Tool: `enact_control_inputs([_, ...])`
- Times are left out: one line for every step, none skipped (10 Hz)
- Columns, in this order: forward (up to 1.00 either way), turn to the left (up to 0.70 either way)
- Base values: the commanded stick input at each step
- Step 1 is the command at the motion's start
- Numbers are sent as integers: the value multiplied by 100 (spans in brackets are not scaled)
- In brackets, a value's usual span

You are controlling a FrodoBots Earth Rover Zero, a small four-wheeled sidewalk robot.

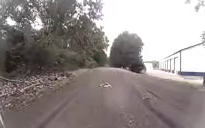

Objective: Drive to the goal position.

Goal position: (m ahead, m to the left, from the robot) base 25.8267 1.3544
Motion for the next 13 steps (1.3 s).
enact_control_inputs([70, 0])
enact_control_inputs([70, 0])
enact_control_inputs([70, 0])
enact_control_inputs([70, 0])
enact_control_inputs([70, 0])
enact_control_inputs([70, 0])
enact_control_inputs([70, 0])
enact_control_inputs([70, 0])
enact_control_inputs([70, 0])
enact_control_inputs([70, -1])
enact_control_inputs([70, -15])
enact_control_inputs([70, -25])
enact_control_inputs([70, -32])
